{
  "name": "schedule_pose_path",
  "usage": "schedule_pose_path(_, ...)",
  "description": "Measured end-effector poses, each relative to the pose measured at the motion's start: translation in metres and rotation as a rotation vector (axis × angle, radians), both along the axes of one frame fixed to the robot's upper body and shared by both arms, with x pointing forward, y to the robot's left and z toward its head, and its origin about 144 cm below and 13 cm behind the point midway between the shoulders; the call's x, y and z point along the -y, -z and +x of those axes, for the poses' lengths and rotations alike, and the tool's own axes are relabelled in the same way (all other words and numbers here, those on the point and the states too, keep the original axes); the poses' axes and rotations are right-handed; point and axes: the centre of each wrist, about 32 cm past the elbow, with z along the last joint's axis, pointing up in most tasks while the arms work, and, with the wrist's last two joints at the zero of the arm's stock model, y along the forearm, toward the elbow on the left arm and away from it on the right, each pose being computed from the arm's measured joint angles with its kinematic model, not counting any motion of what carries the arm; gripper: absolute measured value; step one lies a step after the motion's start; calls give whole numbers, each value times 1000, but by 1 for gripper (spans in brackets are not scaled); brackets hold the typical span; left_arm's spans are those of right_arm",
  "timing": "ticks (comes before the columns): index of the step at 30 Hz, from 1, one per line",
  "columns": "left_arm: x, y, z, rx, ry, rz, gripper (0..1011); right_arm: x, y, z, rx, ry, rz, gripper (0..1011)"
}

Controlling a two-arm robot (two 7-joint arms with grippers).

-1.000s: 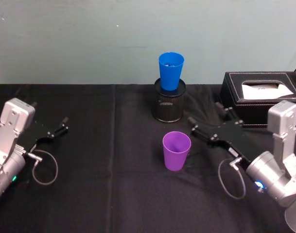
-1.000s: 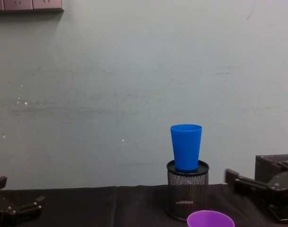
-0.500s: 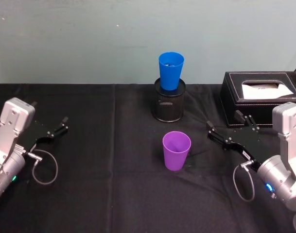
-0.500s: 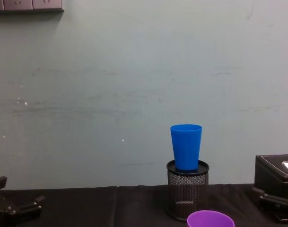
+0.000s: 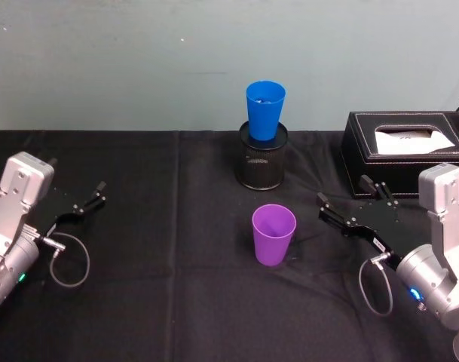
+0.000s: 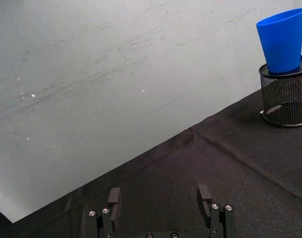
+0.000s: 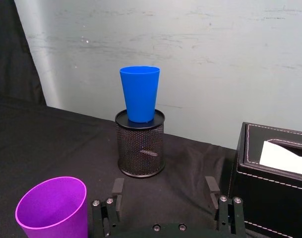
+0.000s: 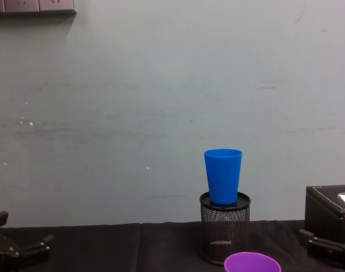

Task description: Pick up one cup with a gripper and tap it against the other cup.

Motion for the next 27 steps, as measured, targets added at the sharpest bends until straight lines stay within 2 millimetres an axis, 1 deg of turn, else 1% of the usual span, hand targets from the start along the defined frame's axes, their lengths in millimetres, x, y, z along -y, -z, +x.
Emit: schedule_pose_path(27,0,0,0,0,0,0,1000,0,-1,0,0,5,0,1004)
